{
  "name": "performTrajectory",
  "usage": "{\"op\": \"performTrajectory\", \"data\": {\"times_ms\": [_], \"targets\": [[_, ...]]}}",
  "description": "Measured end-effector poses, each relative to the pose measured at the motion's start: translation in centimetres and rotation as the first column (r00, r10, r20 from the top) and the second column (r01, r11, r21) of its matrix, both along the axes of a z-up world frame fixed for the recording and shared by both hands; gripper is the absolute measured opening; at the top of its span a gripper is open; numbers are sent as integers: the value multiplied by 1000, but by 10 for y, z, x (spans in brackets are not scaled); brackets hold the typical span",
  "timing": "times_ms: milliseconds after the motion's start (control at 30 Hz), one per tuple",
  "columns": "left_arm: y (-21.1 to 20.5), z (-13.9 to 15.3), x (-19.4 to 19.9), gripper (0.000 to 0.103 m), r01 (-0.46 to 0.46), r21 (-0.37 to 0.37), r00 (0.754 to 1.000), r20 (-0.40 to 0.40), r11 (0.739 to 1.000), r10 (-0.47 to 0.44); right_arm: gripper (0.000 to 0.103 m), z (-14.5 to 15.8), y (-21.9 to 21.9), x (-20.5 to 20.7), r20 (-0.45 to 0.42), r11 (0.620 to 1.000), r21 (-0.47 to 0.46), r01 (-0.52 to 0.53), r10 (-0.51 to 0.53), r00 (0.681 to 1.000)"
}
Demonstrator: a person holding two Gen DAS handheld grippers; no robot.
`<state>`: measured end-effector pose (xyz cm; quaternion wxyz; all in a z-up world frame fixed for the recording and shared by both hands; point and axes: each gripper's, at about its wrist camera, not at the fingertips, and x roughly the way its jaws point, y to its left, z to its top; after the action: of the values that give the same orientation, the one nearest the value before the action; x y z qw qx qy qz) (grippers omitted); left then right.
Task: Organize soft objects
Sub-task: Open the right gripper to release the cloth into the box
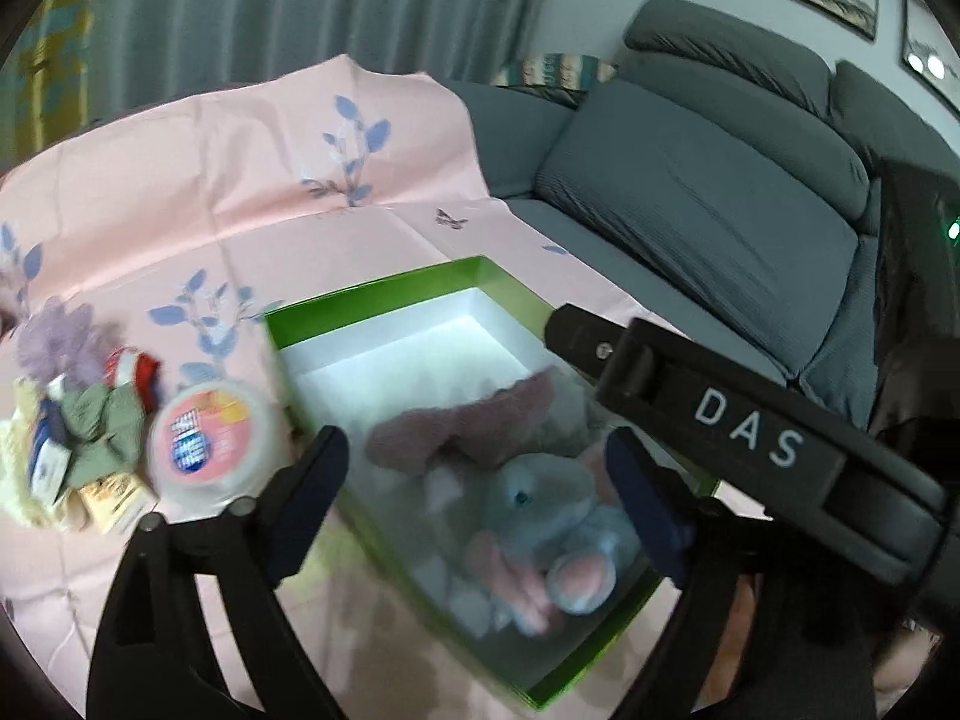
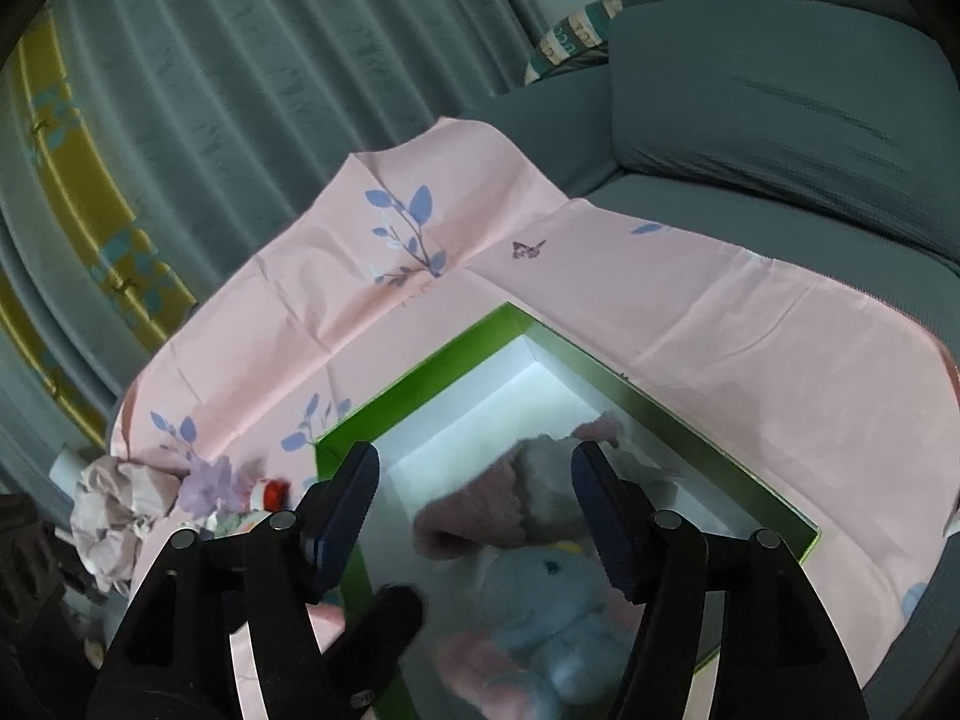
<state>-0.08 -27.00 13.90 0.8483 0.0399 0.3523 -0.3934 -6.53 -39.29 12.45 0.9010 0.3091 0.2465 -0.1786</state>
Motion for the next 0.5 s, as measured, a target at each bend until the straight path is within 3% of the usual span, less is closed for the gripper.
{"op": "performTrajectory", "data": {"times_ms": [167,400,500], "targets": [[38,10,-4,101,-73,-14,997,12,997,73,83,10,18,1,1,998,-51,-26,26,1000],[102,18,-4,102,-198,-38,980,-30,979,197,93,25,50,7,-14,988,-147,-56,55,998],[137,17,-2,102,-273,-26,961,-51,962,271,96,31,68,10,-16,976,-200,-82,81,997]]}}
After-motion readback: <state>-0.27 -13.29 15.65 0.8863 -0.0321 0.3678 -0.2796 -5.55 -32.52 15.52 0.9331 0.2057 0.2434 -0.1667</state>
